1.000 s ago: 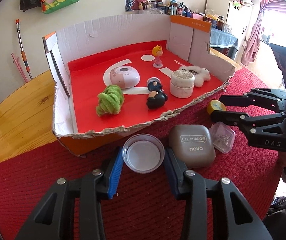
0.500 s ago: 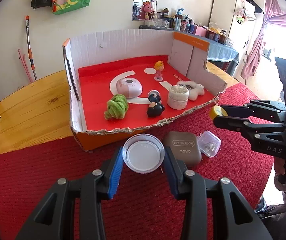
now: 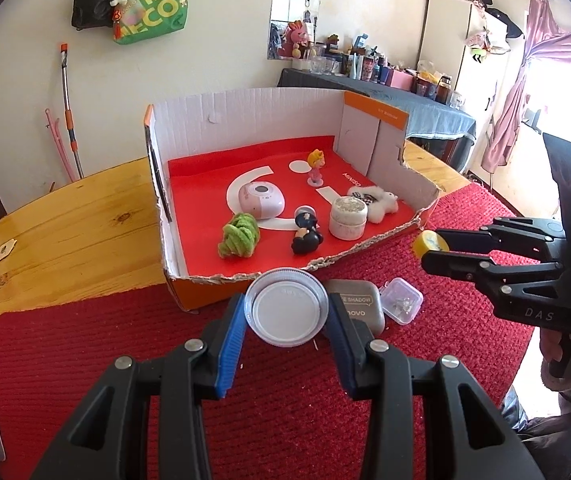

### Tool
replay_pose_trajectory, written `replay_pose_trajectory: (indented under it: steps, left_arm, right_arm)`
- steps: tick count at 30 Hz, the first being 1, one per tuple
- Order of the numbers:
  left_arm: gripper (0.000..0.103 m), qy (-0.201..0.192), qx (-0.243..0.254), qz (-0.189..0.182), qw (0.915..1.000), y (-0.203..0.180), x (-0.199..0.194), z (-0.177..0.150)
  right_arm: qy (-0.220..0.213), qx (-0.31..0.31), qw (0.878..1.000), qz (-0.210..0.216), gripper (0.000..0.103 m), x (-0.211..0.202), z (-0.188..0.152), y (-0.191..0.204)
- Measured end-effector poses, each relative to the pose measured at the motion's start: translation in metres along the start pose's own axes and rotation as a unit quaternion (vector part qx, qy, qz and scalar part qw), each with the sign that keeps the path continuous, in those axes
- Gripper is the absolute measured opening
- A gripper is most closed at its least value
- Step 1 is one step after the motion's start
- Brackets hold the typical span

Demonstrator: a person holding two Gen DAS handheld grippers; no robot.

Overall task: Organize objects
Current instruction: 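Close the left tool on the clear lid while the right tool closes on the yellow cap, then carry the clear lid into the box while the right tool carries the yellow cap inside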

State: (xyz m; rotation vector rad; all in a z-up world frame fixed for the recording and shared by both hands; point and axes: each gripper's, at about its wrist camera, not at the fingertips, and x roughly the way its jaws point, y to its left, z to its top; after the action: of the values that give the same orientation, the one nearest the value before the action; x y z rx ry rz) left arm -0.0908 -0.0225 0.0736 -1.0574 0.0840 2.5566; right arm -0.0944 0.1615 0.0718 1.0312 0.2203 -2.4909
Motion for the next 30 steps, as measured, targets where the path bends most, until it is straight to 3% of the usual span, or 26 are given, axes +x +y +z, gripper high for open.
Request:
replay_pose_trajectory:
  steps: [8,18,24,30]
  left_arm:
    - [0.042,-0.001,-0.006,0.031,0.9995,0.007,0.007,0.034]
    - [0.042,0.013,0.001,0.027,0.9995,0.001,0.044,0.082]
    - [0.042,0.043,-0.009,0.004,0.999,0.004,0.08,0.116]
    - [0.042,0.103,-0.019,-0.057,0.9928,0.007,0.118,0.132]
  right_arm:
    - [-0.021,-0.013,1.0,0.003,0.029,-0.008,0.026,-0.001]
    - [-0.012,-0.02,1.0,0.006,0.029,0.016,0.075,-0.014]
    - [0.027,-0.002,0.999,0.019,0.029,0.047,0.098,-0.034]
    - [0.073,0.018,0.997,0.021,0.029,0.074,0.108,-0.056]
